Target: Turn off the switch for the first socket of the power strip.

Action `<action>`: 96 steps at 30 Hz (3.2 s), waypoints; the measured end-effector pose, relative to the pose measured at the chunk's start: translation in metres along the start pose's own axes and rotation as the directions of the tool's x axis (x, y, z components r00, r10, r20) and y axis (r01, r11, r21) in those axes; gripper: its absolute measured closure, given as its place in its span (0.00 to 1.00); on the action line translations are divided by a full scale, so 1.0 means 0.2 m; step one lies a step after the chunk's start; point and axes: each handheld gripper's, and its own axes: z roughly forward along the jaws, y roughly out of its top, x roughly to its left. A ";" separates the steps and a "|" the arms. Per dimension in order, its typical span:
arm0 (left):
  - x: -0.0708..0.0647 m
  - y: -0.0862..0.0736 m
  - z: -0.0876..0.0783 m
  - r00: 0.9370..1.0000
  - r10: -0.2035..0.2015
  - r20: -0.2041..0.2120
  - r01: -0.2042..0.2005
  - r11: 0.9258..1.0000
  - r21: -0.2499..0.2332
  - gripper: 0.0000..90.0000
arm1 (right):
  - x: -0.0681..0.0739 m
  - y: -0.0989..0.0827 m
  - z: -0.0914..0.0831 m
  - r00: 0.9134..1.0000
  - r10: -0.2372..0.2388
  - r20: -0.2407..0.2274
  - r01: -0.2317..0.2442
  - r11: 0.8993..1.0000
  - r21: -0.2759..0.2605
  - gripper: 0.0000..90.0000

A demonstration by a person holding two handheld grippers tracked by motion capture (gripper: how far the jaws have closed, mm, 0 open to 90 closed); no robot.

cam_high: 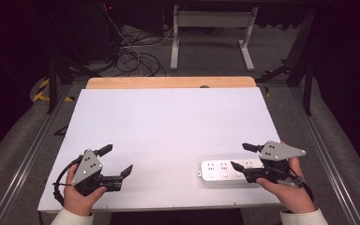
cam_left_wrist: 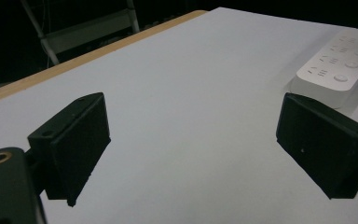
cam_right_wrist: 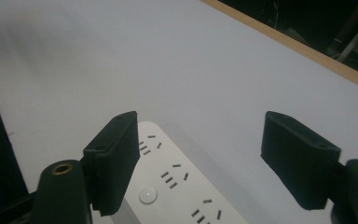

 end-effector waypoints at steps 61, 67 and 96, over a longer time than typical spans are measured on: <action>-0.01 -0.01 0.00 1.000 -0.009 0.007 0.008 1.000 0.018 0.13 | -0.17 0.06 0.08 0.987 0.154 -0.045 -0.089 0.758 0.646 1.00; 0.00 -0.01 0.00 1.000 -0.006 0.003 0.006 1.000 0.017 0.13 | -0.17 0.03 0.10 0.987 0.160 -0.034 -0.096 0.734 0.673 1.00; -0.01 -0.01 0.00 1.000 -0.015 0.009 0.015 1.000 0.021 0.13 | -0.15 -0.06 0.17 0.990 0.137 -0.020 -0.083 0.707 0.702 1.00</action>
